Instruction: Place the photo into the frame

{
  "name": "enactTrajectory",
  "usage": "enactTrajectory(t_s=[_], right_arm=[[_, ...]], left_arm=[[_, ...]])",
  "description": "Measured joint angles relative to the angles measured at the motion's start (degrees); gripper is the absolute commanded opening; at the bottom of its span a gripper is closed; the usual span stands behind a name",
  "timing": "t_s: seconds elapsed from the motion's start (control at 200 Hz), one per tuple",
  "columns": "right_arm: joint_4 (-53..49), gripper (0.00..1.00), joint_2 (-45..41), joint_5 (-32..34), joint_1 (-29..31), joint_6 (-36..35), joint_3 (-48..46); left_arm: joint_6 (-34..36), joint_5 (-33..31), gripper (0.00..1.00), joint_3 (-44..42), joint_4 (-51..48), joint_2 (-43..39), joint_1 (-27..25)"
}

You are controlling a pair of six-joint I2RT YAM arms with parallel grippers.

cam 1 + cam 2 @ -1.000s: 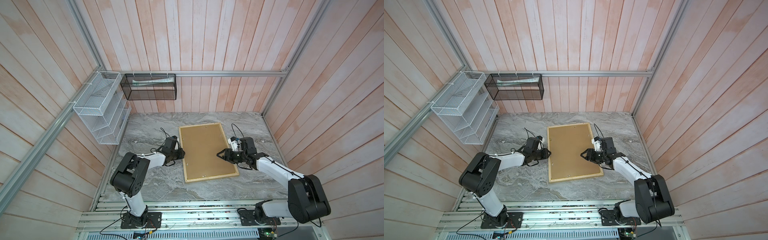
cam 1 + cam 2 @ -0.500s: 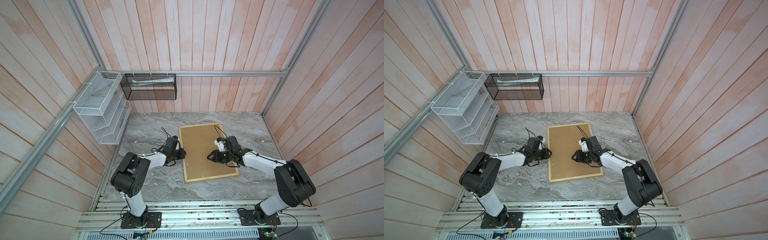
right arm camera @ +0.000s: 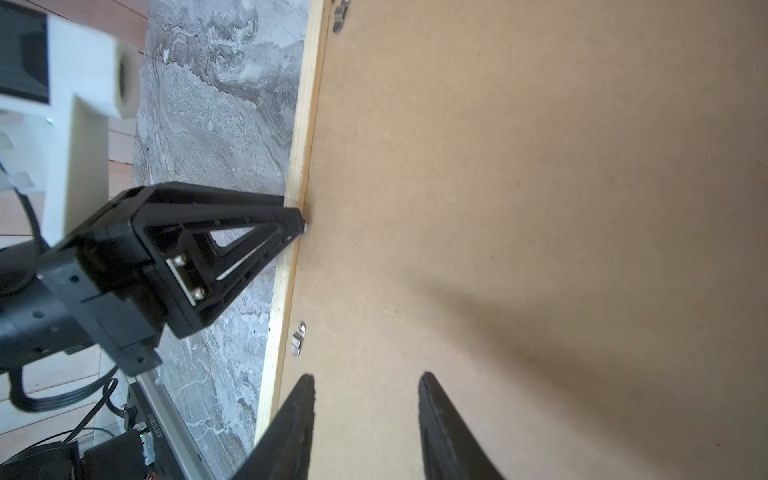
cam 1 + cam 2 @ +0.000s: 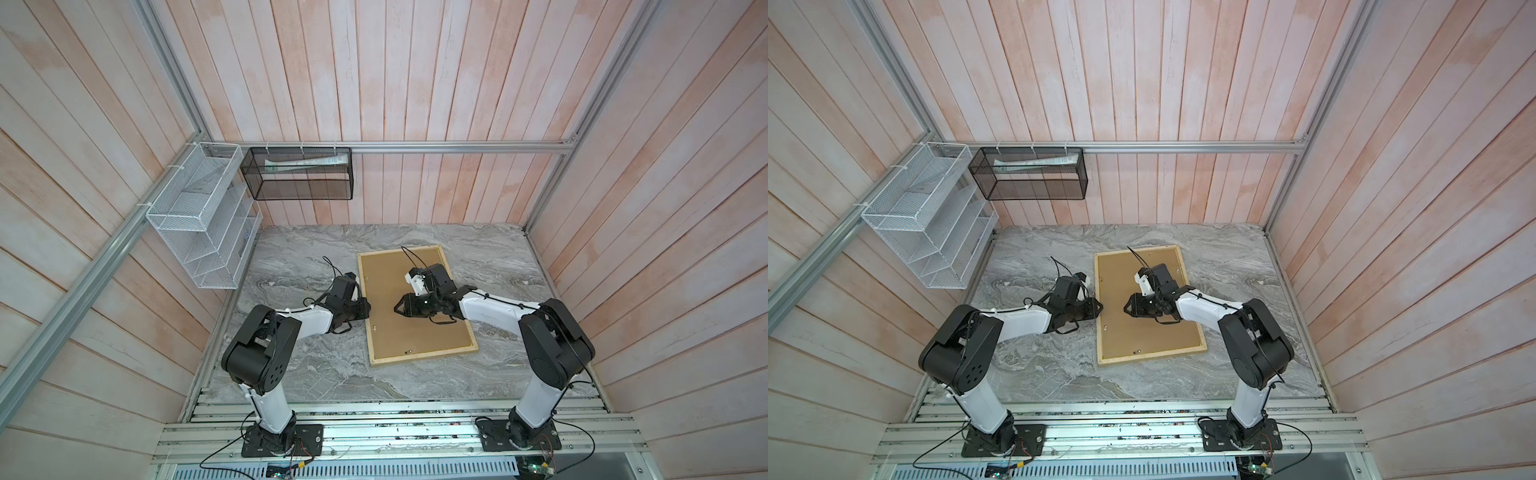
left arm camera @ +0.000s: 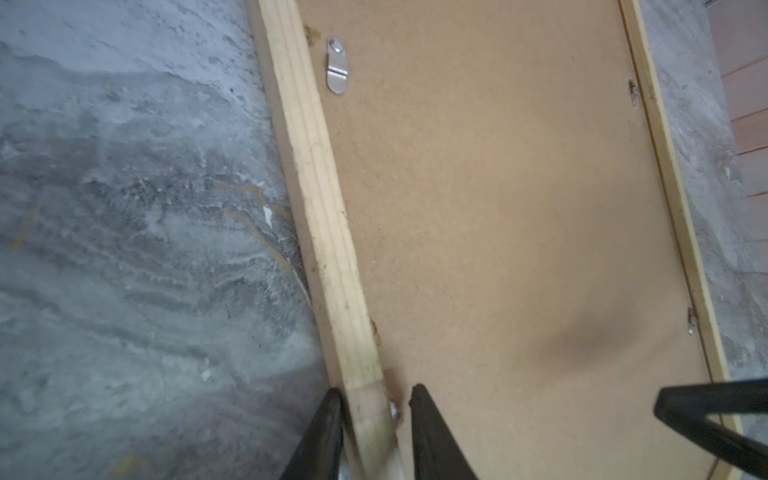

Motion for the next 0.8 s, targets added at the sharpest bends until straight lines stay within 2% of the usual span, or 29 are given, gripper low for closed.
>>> enactTrajectory(t_s=[0.13,0.435,0.59,0.8], right_arm=[[0.6,0.53,3.8,0.2,0.0,-1.2,5.4],[5.0,0.54,10.8,-1.6,-1.2,-0.5,10.9],[7.8,0.55,13.6,-3.6,-2.3,1.3,11.0],[10.9,0.57,17.9,-6.3,-3.4,3.7,13.8]], left_arm=[[0.0,0.0,0.26,-0.7,0.7,0.0,-0.2],[0.8,0.2,0.24,-1.8,3.8,0.0,-1.8],[1.2,-0.1,0.42,-1.7,3.6,0.0,-2.3],[1.7,-2.2,0.45,1.3,1.2,1.4,-2.4]])
